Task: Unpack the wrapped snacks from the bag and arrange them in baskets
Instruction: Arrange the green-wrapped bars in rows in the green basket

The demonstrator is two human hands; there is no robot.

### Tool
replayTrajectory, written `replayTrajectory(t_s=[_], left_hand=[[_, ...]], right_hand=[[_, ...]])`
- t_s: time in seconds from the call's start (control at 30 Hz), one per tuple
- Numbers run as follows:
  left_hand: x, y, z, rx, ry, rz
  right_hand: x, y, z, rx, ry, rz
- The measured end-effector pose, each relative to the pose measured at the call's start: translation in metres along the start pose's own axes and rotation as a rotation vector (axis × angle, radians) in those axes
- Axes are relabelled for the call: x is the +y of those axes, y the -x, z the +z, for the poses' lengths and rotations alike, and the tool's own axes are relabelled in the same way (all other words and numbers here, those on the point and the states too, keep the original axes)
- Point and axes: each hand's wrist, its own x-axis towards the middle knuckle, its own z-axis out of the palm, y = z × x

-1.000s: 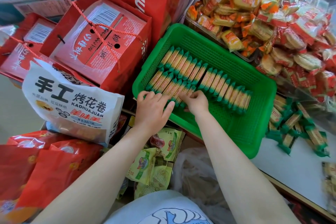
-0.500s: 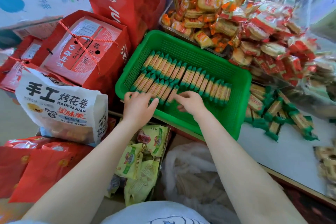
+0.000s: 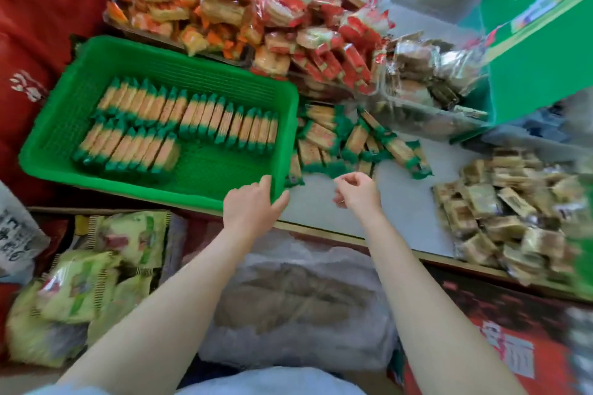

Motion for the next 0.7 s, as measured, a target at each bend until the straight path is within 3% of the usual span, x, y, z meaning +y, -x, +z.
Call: replayTrajectory(t_s=[0.33,0.53,0.7], left_hand=[[0.003,-0.001,0.013,0.056,-0.039,-0.032],[0.002,-0.004,0.015,0.086,-0.032,-0.046],[0.000,-0.003,0.016,0.075,-0.010,-0.047]], right_hand=[[0.014,-0.057,0.082,-0.339,0.016,0.155],[0.010,-0.073,0.104,-0.198,0.046,0.138],[0.006,-0.078,0.098,-0.241,-0.141,0.232]])
